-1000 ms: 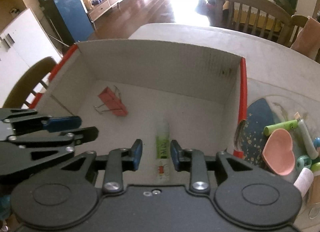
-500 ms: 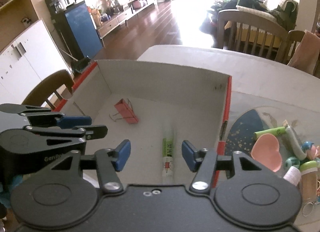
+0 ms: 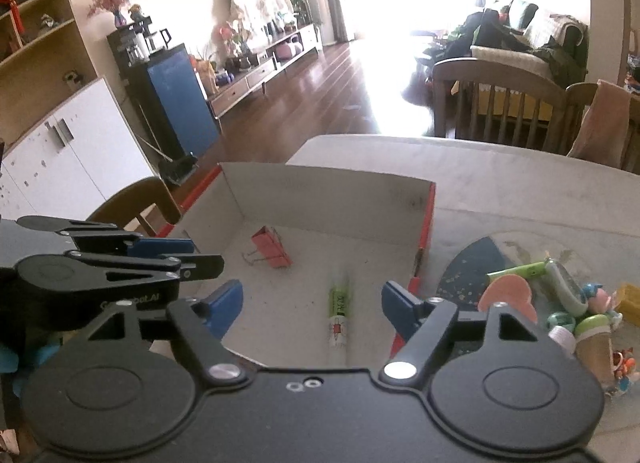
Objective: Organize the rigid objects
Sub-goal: 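Withdraw both open tools from the box back toward the table items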
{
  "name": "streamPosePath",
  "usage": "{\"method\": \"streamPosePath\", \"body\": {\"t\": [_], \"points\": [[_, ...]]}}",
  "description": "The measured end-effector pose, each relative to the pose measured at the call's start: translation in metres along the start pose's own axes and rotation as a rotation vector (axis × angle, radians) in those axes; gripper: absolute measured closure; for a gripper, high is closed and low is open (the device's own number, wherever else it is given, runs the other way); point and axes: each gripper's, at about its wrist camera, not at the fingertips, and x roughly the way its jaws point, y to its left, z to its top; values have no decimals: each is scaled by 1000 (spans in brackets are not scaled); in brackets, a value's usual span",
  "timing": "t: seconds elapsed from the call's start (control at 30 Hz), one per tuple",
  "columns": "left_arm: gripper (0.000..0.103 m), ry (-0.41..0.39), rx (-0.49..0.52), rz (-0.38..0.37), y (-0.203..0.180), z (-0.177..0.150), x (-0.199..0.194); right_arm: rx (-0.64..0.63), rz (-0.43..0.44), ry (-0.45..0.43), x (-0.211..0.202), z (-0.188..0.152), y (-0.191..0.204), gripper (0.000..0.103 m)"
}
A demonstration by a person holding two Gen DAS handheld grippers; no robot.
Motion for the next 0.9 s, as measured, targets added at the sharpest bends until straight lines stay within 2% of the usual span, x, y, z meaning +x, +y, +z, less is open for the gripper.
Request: {"method": "streamPosePath", "body": {"t": [0.17, 0.23, 0.27, 0.3, 0.37, 0.63, 0.67, 0.77, 0.9], "points": [[74, -25, 11, -3, -15, 1, -13, 21, 21, -45, -22, -5, -8, 19], [71, -35, 15, 1, -22, 1, -18, 31, 43, -66, -31, -8, -13, 15], [62, -42, 17, 1, -25, 0, -21, 34, 49, -76, -36, -9, -15, 14], [47, -51, 18, 0, -28, -1, -23, 33, 46, -83, -40, -10, -17, 14], [37, -77, 14, -3, -33, -2, -30, 30, 47, -96, -49, -13, -20, 14], [36, -119, 43, -12, -65, -1, -47, 33, 11, -145, -84, -30, -42, 11], [35, -119, 44, -16, -68, -1, -48, 37, 4, -152, -88, -33, -45, 11], [22, -124, 29, -24, -78, -2, -49, 55, -22, -171, -100, -41, -60, 10], [21, -124, 26, -39, -92, -4, -48, 83, -63, -190, -115, -56, -81, 7]]}}
